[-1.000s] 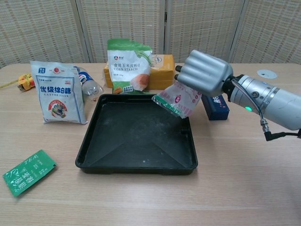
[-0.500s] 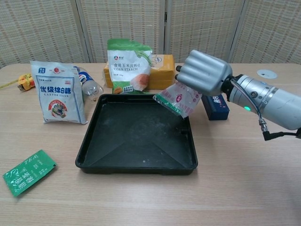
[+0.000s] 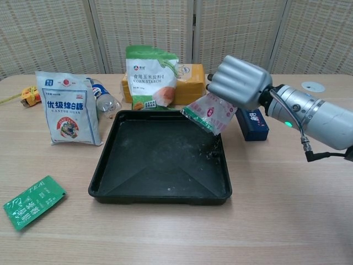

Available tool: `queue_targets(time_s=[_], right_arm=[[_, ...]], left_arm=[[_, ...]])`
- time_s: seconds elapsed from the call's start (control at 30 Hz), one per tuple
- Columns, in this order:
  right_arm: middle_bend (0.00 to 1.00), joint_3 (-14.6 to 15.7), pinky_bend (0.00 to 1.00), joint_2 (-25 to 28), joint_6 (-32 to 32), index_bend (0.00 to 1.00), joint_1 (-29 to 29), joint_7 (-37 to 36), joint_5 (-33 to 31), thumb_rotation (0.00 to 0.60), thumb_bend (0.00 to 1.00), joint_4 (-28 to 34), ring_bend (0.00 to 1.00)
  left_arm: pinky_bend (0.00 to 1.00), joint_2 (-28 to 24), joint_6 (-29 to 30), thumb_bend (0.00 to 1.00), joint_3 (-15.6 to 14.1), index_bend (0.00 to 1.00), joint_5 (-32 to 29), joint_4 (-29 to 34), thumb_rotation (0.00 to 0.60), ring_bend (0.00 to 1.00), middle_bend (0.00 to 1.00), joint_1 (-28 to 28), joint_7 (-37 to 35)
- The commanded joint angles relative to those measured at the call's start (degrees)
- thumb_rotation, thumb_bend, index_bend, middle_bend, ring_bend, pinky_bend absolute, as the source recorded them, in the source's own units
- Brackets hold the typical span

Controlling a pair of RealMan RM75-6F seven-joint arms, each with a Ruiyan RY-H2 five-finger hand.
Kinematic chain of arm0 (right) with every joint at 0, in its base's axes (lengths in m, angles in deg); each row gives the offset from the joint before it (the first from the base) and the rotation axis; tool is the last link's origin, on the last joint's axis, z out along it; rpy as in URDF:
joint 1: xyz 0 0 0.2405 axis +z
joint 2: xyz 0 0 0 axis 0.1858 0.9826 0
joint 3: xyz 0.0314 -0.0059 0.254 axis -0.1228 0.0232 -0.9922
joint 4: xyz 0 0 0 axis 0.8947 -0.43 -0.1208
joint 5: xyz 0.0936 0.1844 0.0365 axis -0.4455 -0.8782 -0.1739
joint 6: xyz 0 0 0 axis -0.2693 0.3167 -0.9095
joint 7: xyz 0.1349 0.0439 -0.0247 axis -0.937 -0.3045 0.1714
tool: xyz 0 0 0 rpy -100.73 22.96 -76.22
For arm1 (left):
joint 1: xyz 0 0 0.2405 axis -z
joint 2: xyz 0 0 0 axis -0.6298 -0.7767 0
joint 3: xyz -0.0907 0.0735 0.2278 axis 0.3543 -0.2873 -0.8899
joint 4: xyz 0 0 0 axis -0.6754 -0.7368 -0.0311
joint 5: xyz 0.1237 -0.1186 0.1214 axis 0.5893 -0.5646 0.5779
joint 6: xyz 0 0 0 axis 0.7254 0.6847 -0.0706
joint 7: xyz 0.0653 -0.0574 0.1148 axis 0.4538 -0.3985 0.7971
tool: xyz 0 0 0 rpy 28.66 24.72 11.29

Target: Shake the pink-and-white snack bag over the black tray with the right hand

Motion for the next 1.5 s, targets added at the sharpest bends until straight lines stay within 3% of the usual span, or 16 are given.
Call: queue_targets(time_s=[0.03, 0.3, 0.47, 0.8, 1.0, 1.13, 1.5], right_arm=[[0.78, 0.4, 0.89, -0.7, -0.1, 1.0, 0.3, -0.1, 0.5, 0.6, 0.53, 0.4, 1.0], [0.78, -0.8, 0.89, -0.9, -0.2, 1.0, -0.6, -1.5, -1.4, 0.6, 0.53, -0.3, 1.0], [0.78, -2.4, 0.89, -1.5, 0.3, 1.0, -2.1, -6.6, -3.8, 0.6, 0.53, 2.4, 1.0], [0.79, -8.8, 0.89, -2.4, -2.7, 1.0, -6.7, -23.1, -13.7, 0.6, 0.53, 9.8, 1.0], [0.79, -11.4, 0.89, -0.4, -5.8, 1.0, -8.9, -31.9, -18.3, 0.6, 0.53, 15.4, 1.0], [0.78, -13.4, 0.89, 2.5, -10.0, 1.0, -10.7, -41.5, -22.2, 0.6, 0.53, 21.3, 1.0], [0.78, -14.1, 0.89, 7.0, -16.6, 1.0, -13.5, -60.5, -24.0, 0.6, 0.53, 26.4, 1.0]], left_arm=[[0.03, 0.0, 0.1, 0.42, 0.0, 0.09, 0.2, 0.1, 0.6, 0.1, 0.11, 0.0, 0.0], [0.03, -0.2, 0.1, 0.42, 0.1, 0.09, -0.2, 0.1, 0.6, 0.1, 0.11, -0.1, -0.1], [0.03, 0.0, -0.1, 0.42, 0.0, 0.08, 0.2, 0.2, 0.6, 0.1, 0.11, 0.2, 0.1], [0.03, -0.3, 0.3, 0.42, 0.0, 0.08, 0.5, 1.0, 0.6, 0.1, 0.11, 0.1, 0.6], [0.03, -0.5, 0.5, 0.42, -0.1, 0.08, 0.6, 1.6, 0.6, 0.1, 0.11, 0.0, 1.1], [0.03, -0.5, 0.5, 0.42, -0.1, 0.08, 0.6, 1.9, 0.6, 0.1, 0.11, 0.0, 1.4], [0.03, -0.5, 0.7, 0.42, -0.3, 0.08, 1.2, 3.0, 0.6, 0.1, 0.11, 0.1, 2.4]])
